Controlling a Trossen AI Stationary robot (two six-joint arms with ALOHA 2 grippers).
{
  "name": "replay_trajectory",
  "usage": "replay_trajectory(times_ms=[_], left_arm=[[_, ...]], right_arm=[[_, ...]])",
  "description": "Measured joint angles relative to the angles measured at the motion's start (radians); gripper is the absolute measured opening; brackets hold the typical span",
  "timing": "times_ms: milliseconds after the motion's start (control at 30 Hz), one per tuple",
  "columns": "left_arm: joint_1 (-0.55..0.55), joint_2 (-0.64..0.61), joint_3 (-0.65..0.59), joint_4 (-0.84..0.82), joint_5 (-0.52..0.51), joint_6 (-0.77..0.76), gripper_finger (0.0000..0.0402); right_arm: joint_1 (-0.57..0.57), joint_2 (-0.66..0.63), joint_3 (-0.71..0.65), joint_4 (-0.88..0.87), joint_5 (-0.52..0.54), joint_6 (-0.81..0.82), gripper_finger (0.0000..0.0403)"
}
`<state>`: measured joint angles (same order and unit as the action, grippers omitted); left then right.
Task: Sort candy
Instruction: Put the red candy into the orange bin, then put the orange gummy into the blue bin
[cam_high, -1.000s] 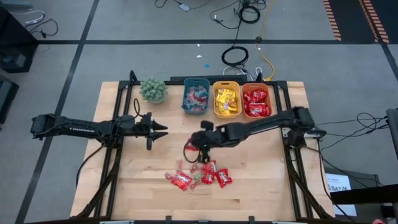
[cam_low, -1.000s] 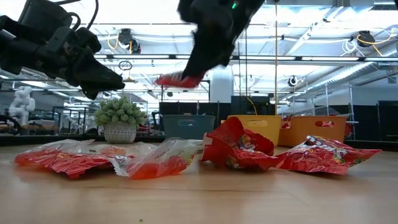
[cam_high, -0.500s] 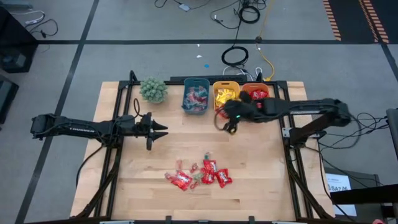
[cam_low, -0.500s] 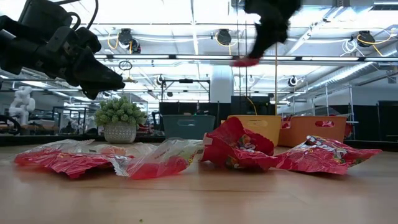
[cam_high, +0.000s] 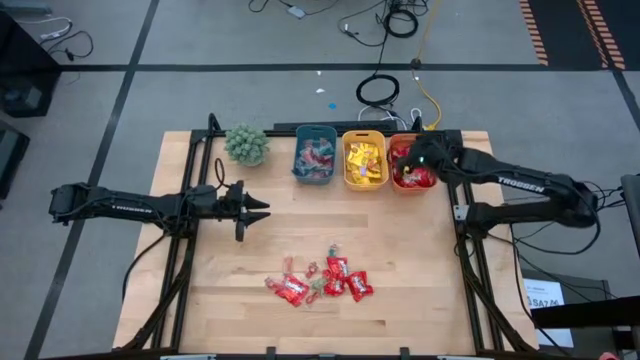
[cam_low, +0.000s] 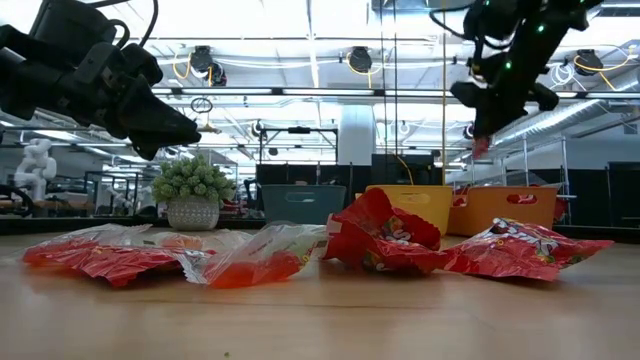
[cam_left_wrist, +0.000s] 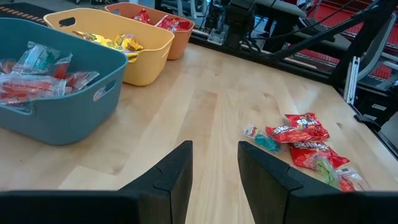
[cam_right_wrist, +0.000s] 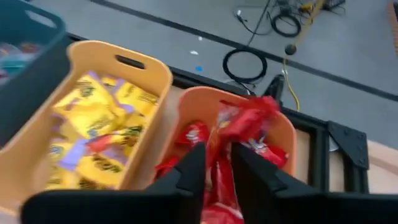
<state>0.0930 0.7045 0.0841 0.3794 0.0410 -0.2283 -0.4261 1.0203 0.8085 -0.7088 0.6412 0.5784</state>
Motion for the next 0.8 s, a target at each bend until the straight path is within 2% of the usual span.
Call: replay_trajectory(times_ms=[167,367,500,667,800], left_arm=[[0.000,0.000,0.000,0.000,0.000,0.000,0.0136],[0.000,0.000,0.000,0.000,0.000,0.000,0.0136],[0.000,0.000,0.000,0.000,0.000,0.000,0.0136],[0.000,0.000,0.000,0.000,0.000,0.000,0.0136],[0.000,0.000,0.000,0.000,0.000,0.000,0.0136]], right_arm=[[-0.130,0.014,-0.003,0.044,-0.053,-0.145,0.0145],[-0.204,0.014,-0.004,0.154,-0.069,-0.353,0.0214],[-0.231,0.014,-0.004,0.195,-0.098,-0.423,0.0233],[-0.262,0.014,-0.004,0.196,-0.321,-0.411,0.0233],[-0.262,0.014,-0.004,0.182,-0.453,-0.413,0.0232]])
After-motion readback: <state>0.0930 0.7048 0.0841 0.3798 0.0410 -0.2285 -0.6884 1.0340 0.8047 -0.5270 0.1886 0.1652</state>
